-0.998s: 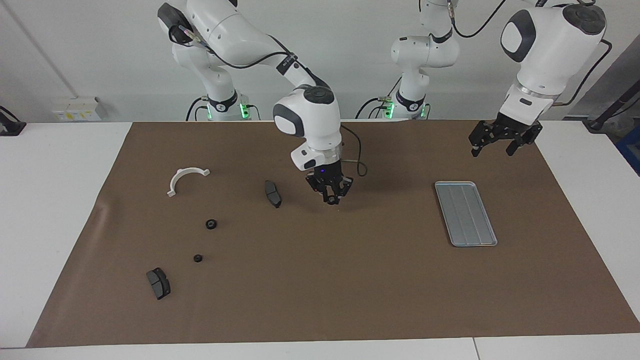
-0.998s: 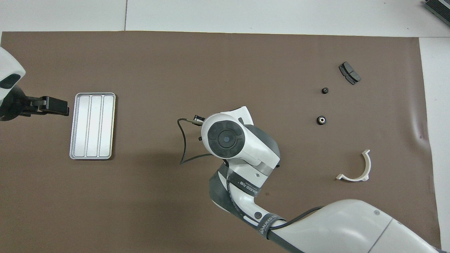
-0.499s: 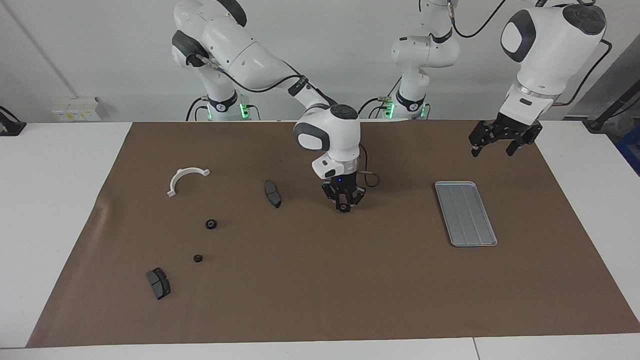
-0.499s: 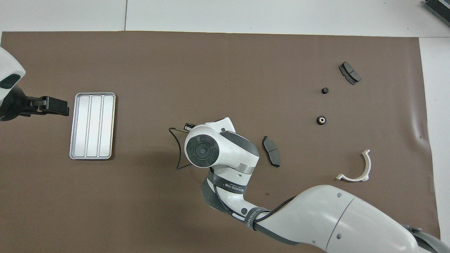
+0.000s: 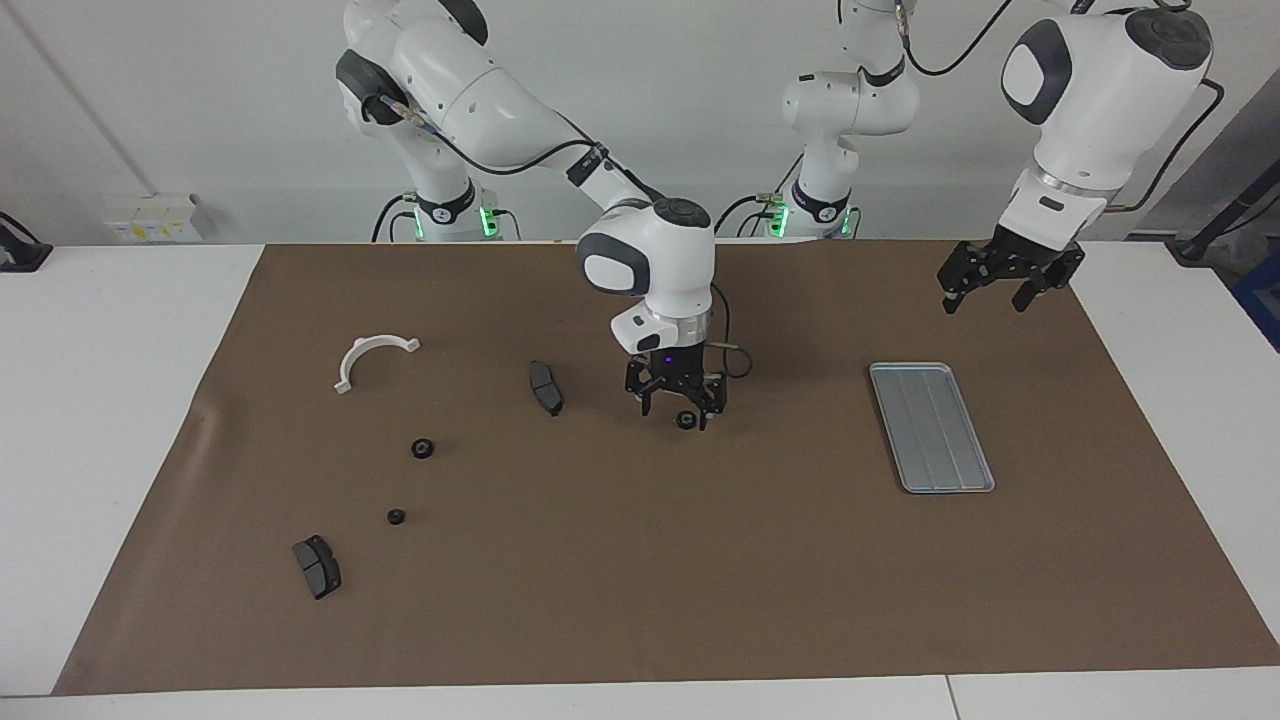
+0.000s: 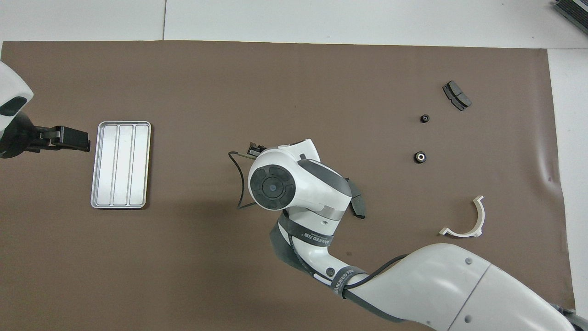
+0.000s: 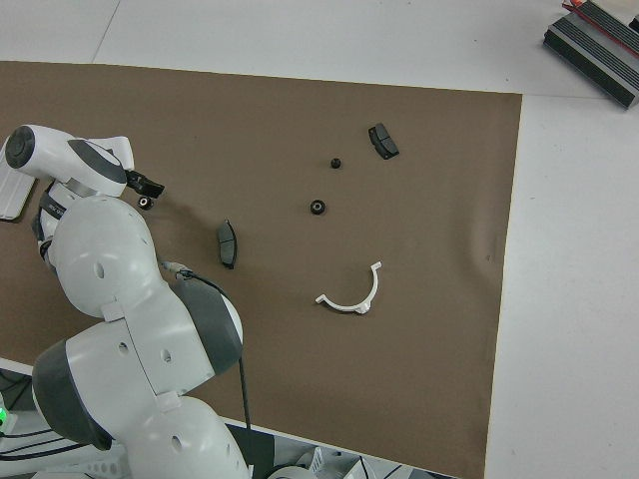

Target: Pick bearing gear from pile to tray

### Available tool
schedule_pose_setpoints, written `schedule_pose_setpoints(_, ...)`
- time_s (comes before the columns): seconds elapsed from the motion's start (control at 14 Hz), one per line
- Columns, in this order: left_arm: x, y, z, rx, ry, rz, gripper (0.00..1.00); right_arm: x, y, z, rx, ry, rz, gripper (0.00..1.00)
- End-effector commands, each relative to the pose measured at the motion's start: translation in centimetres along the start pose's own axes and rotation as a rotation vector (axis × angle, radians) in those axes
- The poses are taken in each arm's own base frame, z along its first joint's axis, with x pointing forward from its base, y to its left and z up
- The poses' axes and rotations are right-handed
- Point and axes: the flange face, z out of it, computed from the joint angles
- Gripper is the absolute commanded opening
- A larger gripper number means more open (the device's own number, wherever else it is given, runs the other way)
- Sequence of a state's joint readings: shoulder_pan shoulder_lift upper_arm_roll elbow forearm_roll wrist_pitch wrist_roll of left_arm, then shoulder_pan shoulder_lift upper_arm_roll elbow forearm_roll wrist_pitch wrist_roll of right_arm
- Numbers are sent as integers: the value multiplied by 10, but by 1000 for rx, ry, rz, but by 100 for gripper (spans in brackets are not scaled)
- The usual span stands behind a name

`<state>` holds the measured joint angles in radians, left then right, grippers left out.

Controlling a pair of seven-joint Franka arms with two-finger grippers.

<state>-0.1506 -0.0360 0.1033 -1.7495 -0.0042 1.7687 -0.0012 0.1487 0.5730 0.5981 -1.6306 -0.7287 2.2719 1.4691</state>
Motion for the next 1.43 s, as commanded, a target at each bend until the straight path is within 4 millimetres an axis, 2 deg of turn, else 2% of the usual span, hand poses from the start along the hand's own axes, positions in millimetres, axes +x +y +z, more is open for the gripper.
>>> schedule_pose_setpoints(0.0,-8,-2,-1,16,-3,8,100,49,37,-14,-76,51,-105,100)
schedule_pose_setpoints(0.21,-9,-1,-2,16,-2,10,100,110,88,-14,-106,-19,-207,100)
schedule_pose_setpoints(0.36,-9,-2,-2,16,-2,8,100,154,134,-10,-121,-78,-319,100)
schedule_pose_setpoints(0.64,-9,-2,-2,16,-2,8,100,214,211,-1,-67,-165,-463,100)
schedule_pose_setpoints(0.86,-8,-1,-1,16,-3,10,100,246,267,8,-9,-200,-538,100)
schedule_pose_setpoints(1.0,-8,-1,-1,16,-3,10,100,260,297,18,8,-207,-560,100)
schedule_pose_setpoints(1.21,-8,-1,-1,16,-3,10,100,269,320,46,46,-210,-523,100)
schedule_pose_setpoints(1.35,-8,-2,-1,16,-3,8,100,264,323,76,46,-234,-513,100)
